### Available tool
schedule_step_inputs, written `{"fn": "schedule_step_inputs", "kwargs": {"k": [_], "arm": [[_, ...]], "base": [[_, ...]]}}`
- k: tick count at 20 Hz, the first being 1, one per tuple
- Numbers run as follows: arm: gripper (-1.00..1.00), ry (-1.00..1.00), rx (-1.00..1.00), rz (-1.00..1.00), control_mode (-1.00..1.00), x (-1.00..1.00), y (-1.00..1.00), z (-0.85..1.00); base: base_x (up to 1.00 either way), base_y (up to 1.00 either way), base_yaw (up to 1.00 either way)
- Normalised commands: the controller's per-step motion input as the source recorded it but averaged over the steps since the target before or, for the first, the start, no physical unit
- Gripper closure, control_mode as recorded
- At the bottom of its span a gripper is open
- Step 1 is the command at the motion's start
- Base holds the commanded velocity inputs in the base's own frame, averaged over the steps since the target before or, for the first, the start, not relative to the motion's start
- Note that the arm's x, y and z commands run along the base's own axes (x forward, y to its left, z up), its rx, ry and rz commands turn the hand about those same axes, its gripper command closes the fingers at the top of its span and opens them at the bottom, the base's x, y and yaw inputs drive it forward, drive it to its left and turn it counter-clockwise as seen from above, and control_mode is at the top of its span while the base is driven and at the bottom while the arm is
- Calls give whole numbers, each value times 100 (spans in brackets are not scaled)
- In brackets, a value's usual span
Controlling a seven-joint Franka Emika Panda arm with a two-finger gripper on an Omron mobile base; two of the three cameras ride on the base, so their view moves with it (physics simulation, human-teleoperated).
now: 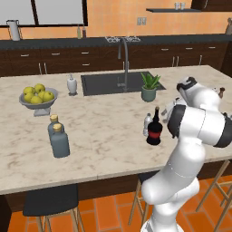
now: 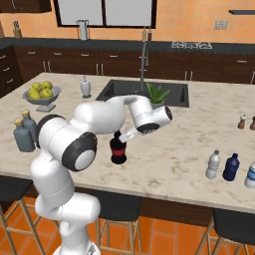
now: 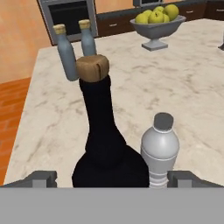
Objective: Move the plastic bottles in the middle to the plastics group, and the glass bottles in the middle to the glass group.
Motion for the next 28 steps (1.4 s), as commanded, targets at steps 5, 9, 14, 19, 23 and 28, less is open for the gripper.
{"fn": "schedule_step_inputs", "kwargs": {"k": [5,9,14,19,23,28], "arm": [[-100,0,0,0,-100,0,13,-9],[-100,-1,1,0,-100,-13,7,-1],[-100,-2,0,0,-100,-4,7,0],[-100,0,0,0,-100,4,3,0],[-100,0,0,0,-100,1,7,-1],[-100,0,0,0,-100,14,4,-1]], "base": [[0,0,0],[0,0,0],[0,0,0],[0,0,0],[0,0,0],[0,0,0]]}}
